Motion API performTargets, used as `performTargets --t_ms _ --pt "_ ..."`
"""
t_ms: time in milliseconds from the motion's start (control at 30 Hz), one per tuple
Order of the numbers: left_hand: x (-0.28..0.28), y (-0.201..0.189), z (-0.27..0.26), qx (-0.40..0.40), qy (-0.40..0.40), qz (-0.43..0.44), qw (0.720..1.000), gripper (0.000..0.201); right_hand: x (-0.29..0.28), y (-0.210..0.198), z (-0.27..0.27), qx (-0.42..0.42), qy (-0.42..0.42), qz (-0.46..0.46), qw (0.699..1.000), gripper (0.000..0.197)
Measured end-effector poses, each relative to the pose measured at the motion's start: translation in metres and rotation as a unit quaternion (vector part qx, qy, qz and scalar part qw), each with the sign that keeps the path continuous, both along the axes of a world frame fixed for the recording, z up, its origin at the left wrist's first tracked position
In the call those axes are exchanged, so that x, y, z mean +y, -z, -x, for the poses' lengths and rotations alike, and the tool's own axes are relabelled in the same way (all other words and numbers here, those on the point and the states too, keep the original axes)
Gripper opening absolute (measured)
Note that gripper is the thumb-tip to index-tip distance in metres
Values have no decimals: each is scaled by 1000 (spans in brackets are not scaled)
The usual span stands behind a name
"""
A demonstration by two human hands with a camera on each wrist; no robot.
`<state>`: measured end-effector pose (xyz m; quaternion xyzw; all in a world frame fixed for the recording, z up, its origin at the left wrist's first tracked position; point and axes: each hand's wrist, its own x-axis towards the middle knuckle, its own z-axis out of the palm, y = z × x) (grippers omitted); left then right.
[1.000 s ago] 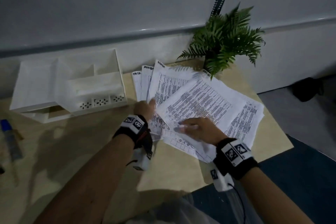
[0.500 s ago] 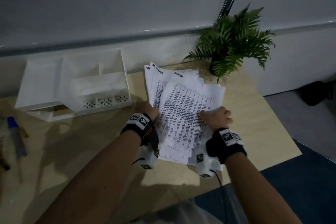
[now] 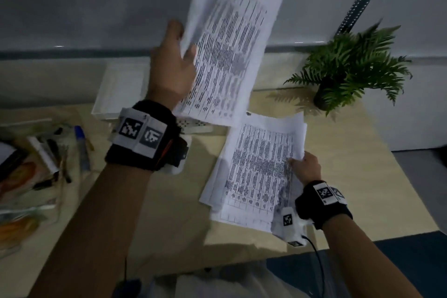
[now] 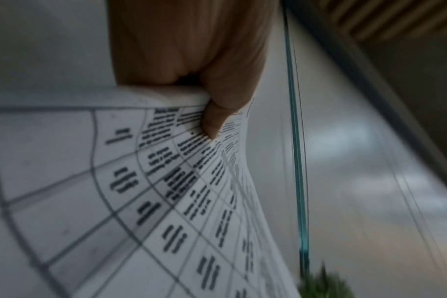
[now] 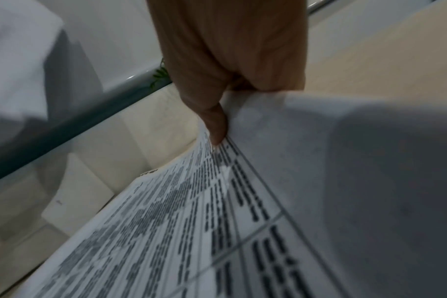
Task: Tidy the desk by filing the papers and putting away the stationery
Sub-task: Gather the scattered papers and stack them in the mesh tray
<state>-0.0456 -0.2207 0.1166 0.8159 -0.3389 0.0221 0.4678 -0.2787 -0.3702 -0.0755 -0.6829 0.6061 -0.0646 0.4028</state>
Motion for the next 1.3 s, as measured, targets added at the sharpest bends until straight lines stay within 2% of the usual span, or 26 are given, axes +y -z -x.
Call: performTargets --t_ms 67,133,233,300,333,367,433,467,533,567,633,700,733,800,867,933,967,1000,1067,1133,1167,1233,1300 --pt "7 -6 0 23 1 33 999 14 7 1 -4 -28 -30 -20 999 24" --pt "13 15 3 107 -1 33 994 24 12 4 -6 -55 -33 -52 997 24" --pt "23 75 19 238 10 -33 971 22 12 16 -2 -116 22 -124 985 57" --pt "33 112 31 290 0 -131 948 35 14 22 0 -200 75 -246 945 84" --pt "38 126 37 305 -6 -187 934 39 19 13 0 -247 91 -291 920 85" --pt "43 140 42 317 -9 -237 918 41 22 9 -1 -283 89 -316 901 77" --pt "48 164 51 319 13 -295 901 34 33 -3 -6 -292 58 -317 900 58" --pt "49 170 58 308 23 -304 901 29 43 -9 -10 -262 21 -293 919 46" --pt "50 181 67 315 41 -292 902 41 56 -10 -16 -181 -42 -197 963 20" --pt "52 179 70 342 50 -265 900 49 59 -8 -16 -175 -51 -164 969 24" --pt "59 180 70 439 37 -189 878 62 67 -25 -14 -217 -56 -140 964 44" --pt "69 171 69 497 35 -142 856 82 71 -55 -8 -258 -66 -80 960 50" --pt "73 163 67 486 61 -130 862 78 72 -75 -5 -283 -81 -40 955 49" --pt "79 134 63 415 72 -50 906 33 78 -112 -6 -338 -117 52 932 36" --pt "81 98 54 340 47 59 938 19 84 -141 -14 -385 -131 119 906 27" --pt "86 67 46 278 26 128 952 7 91 -159 -25 -436 -132 126 881 23" --pt "90 57 42 259 20 143 955 5 93 -163 -30 -462 -135 116 869 27" --pt "96 49 40 256 27 156 954 4 96 -164 -36 -482 -138 107 859 41" --pt "107 41 35 288 55 208 933 29 100 -160 -44 -494 -144 94 852 58" --pt "116 42 31 306 65 244 918 52 106 -149 -50 -496 -140 78 853 51" --pt "118 45 29 312 66 248 915 53 109 -143 -53 -497 -139 72 854 47" --pt "120 49 32 324 57 236 914 47 116 -133 -59 -483 -141 66 862 41" --pt "119 48 37 298 27 182 936 37 124 -130 -70 -454 -153 69 875 37"
